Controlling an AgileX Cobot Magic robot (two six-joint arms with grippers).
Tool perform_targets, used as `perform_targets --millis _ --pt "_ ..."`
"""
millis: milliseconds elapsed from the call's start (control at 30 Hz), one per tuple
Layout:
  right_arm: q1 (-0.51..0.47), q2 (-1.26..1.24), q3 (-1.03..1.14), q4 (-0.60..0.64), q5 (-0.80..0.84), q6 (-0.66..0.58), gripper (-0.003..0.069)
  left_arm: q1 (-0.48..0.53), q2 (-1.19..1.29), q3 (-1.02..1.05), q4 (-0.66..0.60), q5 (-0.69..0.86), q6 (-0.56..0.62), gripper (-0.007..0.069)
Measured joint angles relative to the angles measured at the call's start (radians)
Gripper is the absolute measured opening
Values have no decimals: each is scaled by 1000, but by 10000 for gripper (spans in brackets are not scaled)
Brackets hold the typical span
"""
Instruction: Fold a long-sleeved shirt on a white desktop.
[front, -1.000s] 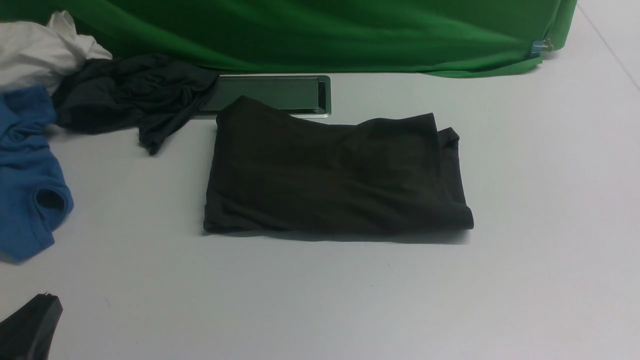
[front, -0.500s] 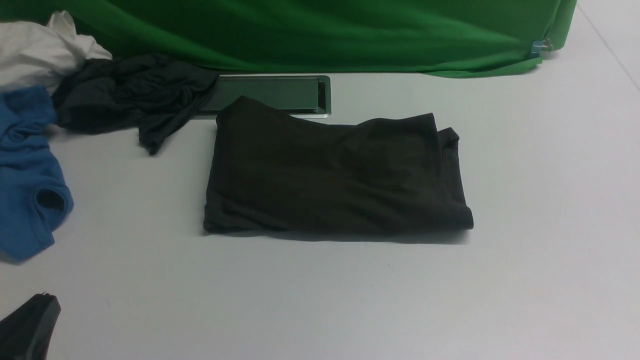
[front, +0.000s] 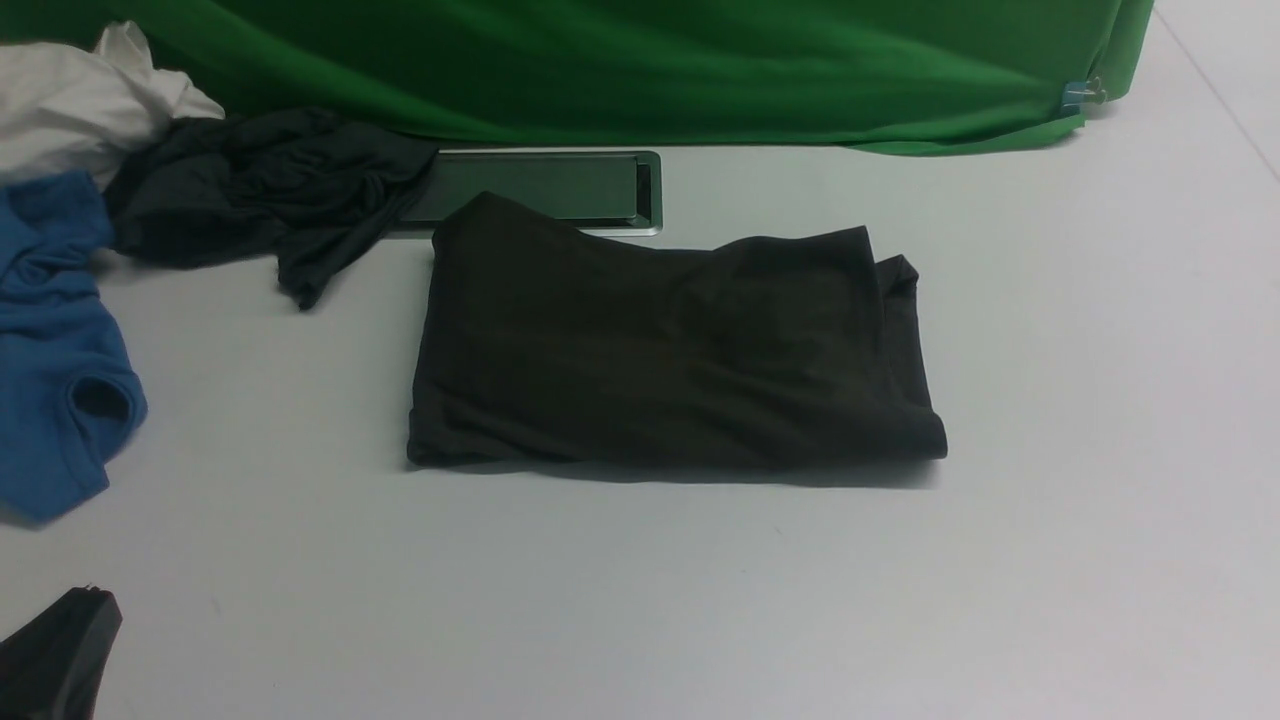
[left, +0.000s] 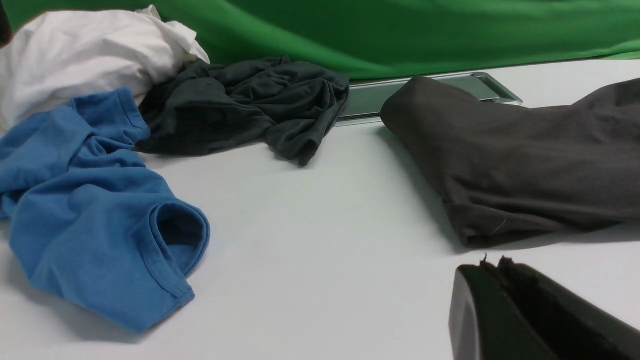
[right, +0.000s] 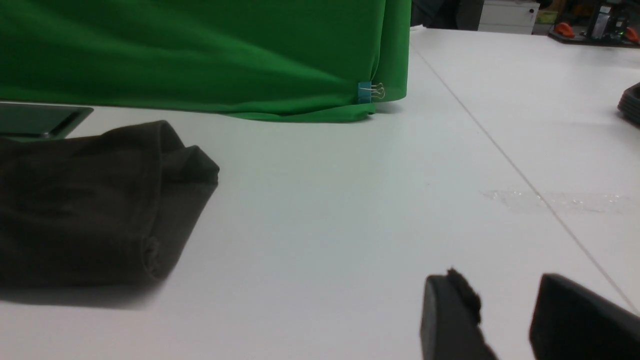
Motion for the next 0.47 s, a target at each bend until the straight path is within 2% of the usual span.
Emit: perform_targets --millis 467 --pt "0 0 0 6 0 0 239 0 0 0 1 0 0 20"
